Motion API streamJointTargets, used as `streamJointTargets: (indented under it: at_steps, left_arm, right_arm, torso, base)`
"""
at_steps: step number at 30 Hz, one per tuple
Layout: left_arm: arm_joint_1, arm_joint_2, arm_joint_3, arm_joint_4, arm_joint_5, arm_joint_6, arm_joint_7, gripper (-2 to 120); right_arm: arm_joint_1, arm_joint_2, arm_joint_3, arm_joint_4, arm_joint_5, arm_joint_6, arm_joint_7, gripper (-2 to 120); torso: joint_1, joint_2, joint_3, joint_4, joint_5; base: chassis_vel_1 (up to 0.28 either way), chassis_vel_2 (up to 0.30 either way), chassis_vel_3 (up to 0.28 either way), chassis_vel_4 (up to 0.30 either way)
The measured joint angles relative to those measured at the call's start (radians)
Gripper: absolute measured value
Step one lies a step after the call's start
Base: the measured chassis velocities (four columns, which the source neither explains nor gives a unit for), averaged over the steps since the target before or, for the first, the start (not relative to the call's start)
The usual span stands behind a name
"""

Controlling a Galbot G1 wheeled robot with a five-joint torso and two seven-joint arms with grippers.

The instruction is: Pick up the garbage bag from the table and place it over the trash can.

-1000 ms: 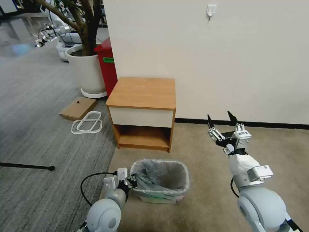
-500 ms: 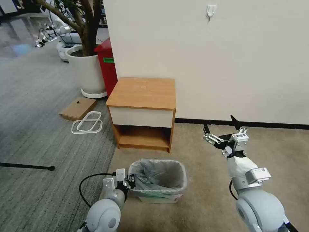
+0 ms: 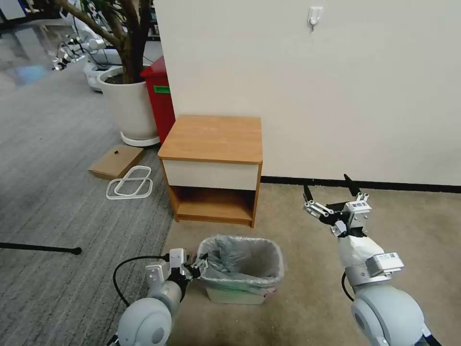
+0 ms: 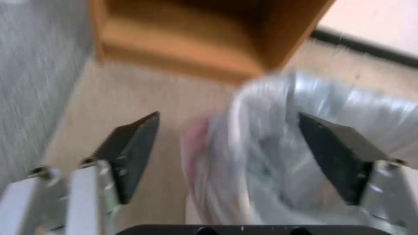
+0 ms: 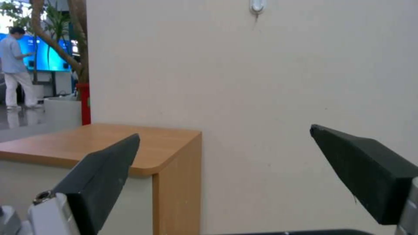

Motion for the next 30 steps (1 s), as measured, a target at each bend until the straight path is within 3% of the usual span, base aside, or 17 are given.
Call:
streamJointTargets:
  at_steps: [2, 5, 7, 10, 11, 15, 21, 30]
  left_arm:
    - [0.017, 0.003, -0.019, -0.011, 0.039, -0.042, 0.032, 88]
    - [0.07, -0.003, -0.087, -0.065, 0.162, -0.186, 0.084, 89]
    - [0.084, -0.009, -0.11, -0.08, 0.197, -0.221, 0.088, 89]
    - [0.139, -0.045, -0.217, -0.122, 0.317, -0.342, 0.12, 89]
    - [0.139, -0.045, -0.217, -0.122, 0.317, -0.342, 0.12, 89]
    - [0.216, -0.116, -0.346, -0.159, 0.394, -0.448, 0.152, 90]
    - [0.253, -0.18, -0.369, -0.137, 0.464, -0.511, 0.16, 91]
    - [0.255, -0.242, -0.343, -0.047, 0.549, -0.585, 0.172, 91]
  right_arm:
    - [-0.004, 0.002, 0.013, 0.003, 0.006, 0.006, -0.004, 100]
    - [-0.028, 0.006, 0.043, 0.022, 0.013, 0.038, -0.009, 100]
    - [-0.038, 0.008, 0.046, 0.028, 0.013, 0.055, -0.009, 100]
    - [-0.072, 0.021, 0.048, 0.04, -0.004, 0.083, -0.006, 100]
    - [-0.072, 0.021, 0.048, 0.04, -0.004, 0.083, -0.006, 100]
    - [-0.119, 0.056, 0.054, 0.046, -0.03, 0.048, 0.002, 100]
    - [-0.148, 0.085, 0.072, 0.05, -0.041, -0.047, -0.049, 100]
    - [-0.16, 0.113, 0.094, -0.007, -0.114, -0.077, -0.092, 100]
  torso:
    - [0.0, 0.0, 0.0, 0.0002, -0.0001]
    - [0.0, 0.0, 0.0, 0.0001, 0.0]
    - [0.0, 0.0, 0.0, 0.0001, -0.0002]
    - [0.0, 0.0, 0.0, 0.0002, 0.0]
    - [0.0, 0.0, 0.0, 0.0002, 0.0]
    - [0.0, 0.0, 0.0, 0.0002, 0.0001]
    - [0.0, 0.0, 0.0, 0.0003, -0.0001]
    - [0.0, 0.0, 0.0, 0.0002, 0.0]
  base:
    - [0.0, 0.0, 0.0, 0.0]
    - [0.0, 0.0, 0.0, 0.0]
    - [0.0, 0.0, 0.0, 0.0]
    - [0.0, 0.0, 0.0, 0.0]
    - [0.0, 0.0, 0.0, 0.0]
    - [0.0, 0.0, 0.0, 0.0]
    - [0.0, 0.0, 0.0, 0.0]
    - [0.0, 0.0, 0.0, 0.0]
